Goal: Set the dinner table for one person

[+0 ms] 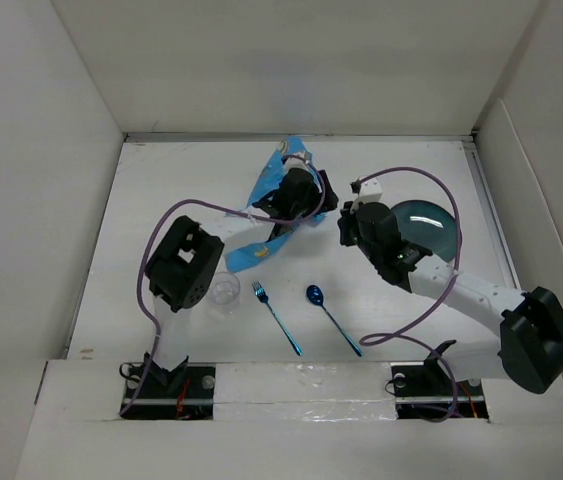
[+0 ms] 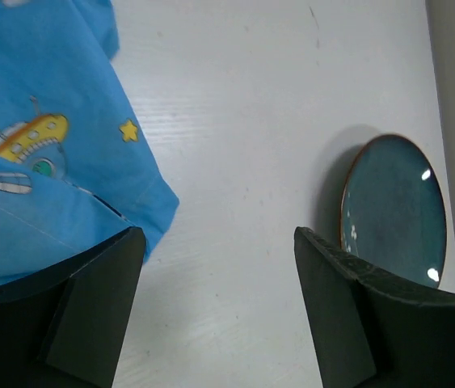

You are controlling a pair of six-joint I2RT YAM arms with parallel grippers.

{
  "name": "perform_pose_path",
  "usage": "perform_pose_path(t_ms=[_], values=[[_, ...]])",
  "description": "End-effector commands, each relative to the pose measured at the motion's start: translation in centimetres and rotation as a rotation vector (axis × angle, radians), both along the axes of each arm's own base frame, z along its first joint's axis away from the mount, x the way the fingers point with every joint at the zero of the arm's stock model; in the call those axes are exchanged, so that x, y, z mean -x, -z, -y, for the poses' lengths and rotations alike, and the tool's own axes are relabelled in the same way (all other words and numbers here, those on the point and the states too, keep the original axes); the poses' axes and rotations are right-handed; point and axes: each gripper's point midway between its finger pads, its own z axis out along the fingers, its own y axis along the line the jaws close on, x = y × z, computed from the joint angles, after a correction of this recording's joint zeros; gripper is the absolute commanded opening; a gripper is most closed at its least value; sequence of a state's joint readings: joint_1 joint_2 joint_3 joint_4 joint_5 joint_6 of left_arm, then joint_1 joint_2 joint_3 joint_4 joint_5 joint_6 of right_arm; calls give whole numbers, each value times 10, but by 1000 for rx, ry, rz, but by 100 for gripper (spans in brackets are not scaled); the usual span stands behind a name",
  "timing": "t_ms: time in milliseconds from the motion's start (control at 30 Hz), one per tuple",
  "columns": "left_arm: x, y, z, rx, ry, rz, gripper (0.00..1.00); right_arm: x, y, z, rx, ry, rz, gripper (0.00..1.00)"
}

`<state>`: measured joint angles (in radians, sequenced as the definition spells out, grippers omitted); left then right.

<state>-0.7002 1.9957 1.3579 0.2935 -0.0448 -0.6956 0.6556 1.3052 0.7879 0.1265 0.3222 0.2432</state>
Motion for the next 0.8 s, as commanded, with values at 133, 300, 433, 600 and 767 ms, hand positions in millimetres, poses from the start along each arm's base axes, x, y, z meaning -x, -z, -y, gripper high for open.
perform_pose_path(t_ms=[133, 300, 433, 600, 767], values=[[-31, -157, -81, -39, -242, 335, 73, -15, -9, 4, -82, 49, 25, 6], [-59, -117, -162, -134, -355, 178, 72, -30, 4, -4, -121, 22, -19, 61], [-66, -42, -198, -245, -302, -56, 75, -53, 23, -19, -135, -27, -99, 74], [-60, 11, -204, -340, -211, -206, 81, -77, 46, -47, -145, -107, -145, 75], [-48, 26, -200, -303, -167, -257, 81, -98, 84, -56, -115, -128, -220, 71]])
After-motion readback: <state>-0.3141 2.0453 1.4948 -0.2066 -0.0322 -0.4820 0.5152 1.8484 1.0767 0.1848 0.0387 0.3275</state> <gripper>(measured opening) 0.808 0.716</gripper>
